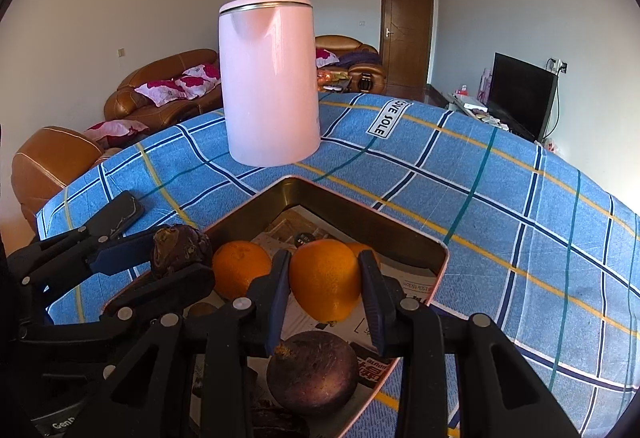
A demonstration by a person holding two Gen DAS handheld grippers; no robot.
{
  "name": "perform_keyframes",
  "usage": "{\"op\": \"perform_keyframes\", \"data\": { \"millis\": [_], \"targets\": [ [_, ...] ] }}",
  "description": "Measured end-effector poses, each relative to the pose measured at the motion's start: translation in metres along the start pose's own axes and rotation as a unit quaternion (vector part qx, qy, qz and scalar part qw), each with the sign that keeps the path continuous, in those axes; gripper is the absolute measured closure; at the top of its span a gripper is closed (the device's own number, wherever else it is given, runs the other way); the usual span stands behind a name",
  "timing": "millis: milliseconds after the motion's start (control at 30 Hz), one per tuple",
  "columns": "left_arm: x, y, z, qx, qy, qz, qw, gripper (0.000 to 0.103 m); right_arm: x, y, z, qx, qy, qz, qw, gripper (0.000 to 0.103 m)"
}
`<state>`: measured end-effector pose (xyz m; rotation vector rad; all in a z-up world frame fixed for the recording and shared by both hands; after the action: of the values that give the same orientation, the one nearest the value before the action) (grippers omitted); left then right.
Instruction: Organize fruits
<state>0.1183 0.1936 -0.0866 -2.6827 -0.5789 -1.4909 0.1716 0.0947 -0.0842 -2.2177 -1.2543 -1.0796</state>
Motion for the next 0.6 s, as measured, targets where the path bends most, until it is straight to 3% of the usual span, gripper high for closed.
{"op": "perform_keyframes", "data": {
  "millis": [133,200,333,467,600],
  "targets": [
    [-0.002,0.001,0.000,0.001,-0.005,0.001,1.0000,0.062,-0.007,-0.001,0.008,0.012,-0.023,0.005,1.000,0.066],
    [-0.002,0.000,-0.001,0.002,-0.004,0.001,1.0000,0.062,-0.007,0.000,0.007,0.007,-0.024,0.007,1.000,0.056],
    [-0.002,0.001,-0.008,-0.001,0.003,-0.002,1.0000,0.058,-0.009,0.000,0.000,0.010,-0.018,0.011,1.000,0.052],
    [0.001,0.002,-0.023,-0.001,0.027,-0.005,0.9996,0.037,-0.006,0.004,-0.018,0.008,0.008,0.021,1.000,0.047],
    [0.002,0.003,-0.036,-0.001,0.041,-0.008,0.9991,0.032,-0.007,0.014,-0.047,-0.004,0.046,0.044,0.998,0.033]
  ]
}}
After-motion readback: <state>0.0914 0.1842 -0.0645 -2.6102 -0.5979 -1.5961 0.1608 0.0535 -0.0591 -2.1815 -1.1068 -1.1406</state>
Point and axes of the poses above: each gripper's, at about its wrist camera, not at the fingertips, and z roughly the way its jaws point, y to its right, x to its top, the point moved 7 cm from there along z, roughly the way its jaws point, and after that the axes turned 4 degrees about -z, right-handed, at the moved point
